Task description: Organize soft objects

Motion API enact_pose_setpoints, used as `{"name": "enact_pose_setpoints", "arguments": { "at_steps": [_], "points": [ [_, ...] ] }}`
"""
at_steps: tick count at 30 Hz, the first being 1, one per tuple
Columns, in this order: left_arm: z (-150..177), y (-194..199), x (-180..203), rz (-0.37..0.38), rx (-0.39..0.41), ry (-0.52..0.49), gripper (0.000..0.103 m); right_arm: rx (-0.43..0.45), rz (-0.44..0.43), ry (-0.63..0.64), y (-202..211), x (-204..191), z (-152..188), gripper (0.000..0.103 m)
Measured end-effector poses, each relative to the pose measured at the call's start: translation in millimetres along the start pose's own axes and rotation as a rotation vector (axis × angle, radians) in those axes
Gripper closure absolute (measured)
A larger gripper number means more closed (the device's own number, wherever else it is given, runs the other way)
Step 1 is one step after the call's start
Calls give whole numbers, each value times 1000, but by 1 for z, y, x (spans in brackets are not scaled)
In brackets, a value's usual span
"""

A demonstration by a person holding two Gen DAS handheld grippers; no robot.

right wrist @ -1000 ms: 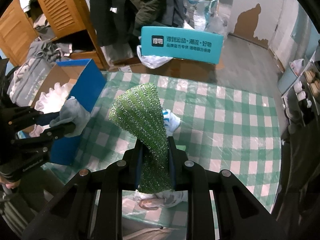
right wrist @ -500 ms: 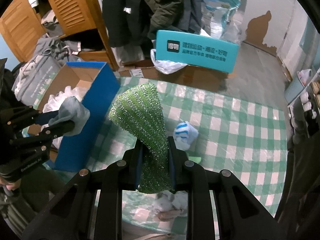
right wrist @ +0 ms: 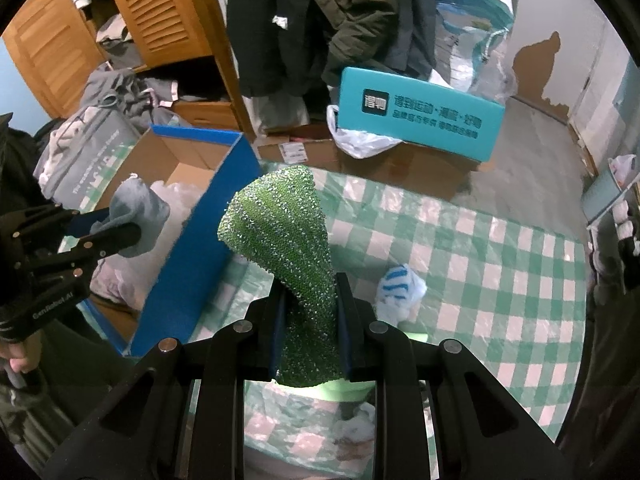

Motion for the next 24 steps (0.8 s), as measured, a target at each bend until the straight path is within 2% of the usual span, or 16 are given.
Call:
{"name": "enact_pose_setpoints", "arguments": {
  "at_steps": [11,24],
  "points": [
    [-3,4,-36,-32,11,78,79,-5,-27,48,-15,-33,-24,82],
    [0,-8,-95,-103,-10,174,79,-42,-71,119,-55,-92,-58,82]
  ]
}}
Point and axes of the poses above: each gripper's, at about its wrist camera, not at the fingertips, and y roughly against the way its jaws point, x to its right, z to its underside, the point moved 7 cm from there along -y, roughly the way its jaws point, and after that the axes turned 3 degrees about y, right-handed, at the moved point
